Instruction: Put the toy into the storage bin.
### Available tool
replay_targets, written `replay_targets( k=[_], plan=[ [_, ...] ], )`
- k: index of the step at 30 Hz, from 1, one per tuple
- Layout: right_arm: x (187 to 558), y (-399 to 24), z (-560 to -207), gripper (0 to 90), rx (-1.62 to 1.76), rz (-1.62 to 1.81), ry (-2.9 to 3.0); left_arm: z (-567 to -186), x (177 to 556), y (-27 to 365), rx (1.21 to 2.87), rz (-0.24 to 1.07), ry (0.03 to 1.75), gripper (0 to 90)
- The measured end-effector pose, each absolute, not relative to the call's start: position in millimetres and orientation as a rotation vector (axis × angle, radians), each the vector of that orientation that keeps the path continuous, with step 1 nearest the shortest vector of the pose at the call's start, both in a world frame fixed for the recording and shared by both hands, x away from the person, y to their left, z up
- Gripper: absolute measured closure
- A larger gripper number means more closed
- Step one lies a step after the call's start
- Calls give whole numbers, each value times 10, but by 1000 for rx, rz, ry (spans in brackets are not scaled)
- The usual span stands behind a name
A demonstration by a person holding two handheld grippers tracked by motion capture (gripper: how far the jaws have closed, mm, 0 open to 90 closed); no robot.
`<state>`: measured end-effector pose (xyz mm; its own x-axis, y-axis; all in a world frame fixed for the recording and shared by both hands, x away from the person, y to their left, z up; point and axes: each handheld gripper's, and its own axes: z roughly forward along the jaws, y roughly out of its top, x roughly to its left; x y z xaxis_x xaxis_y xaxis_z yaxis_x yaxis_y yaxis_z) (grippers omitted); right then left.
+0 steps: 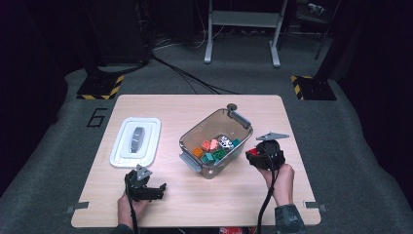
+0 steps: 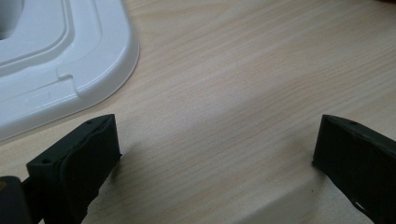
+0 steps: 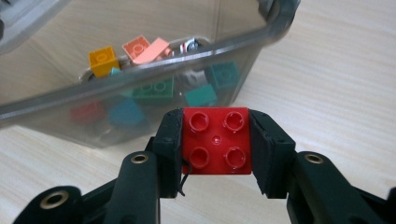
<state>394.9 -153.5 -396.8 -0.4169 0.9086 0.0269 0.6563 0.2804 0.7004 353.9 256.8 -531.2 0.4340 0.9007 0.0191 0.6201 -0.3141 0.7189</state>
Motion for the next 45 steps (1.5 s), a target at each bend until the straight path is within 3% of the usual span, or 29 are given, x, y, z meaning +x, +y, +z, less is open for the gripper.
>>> replay_targets(
  k=[20, 33, 45],
  plan=[
    [4277, -1240, -3550, 587, 1303, 926, 2200, -5314, 3540, 2568, 2045, 557, 1277, 4],
    [4467, -845, -3705, 586, 1221, 885, 2375, -5314, 3539, 2568, 2044, 558, 1277, 4],
    [4472, -802, -3843, 583, 1219, 803, 2463, -5312, 3538, 2569, 2048, 558, 1275, 4]
  ],
)
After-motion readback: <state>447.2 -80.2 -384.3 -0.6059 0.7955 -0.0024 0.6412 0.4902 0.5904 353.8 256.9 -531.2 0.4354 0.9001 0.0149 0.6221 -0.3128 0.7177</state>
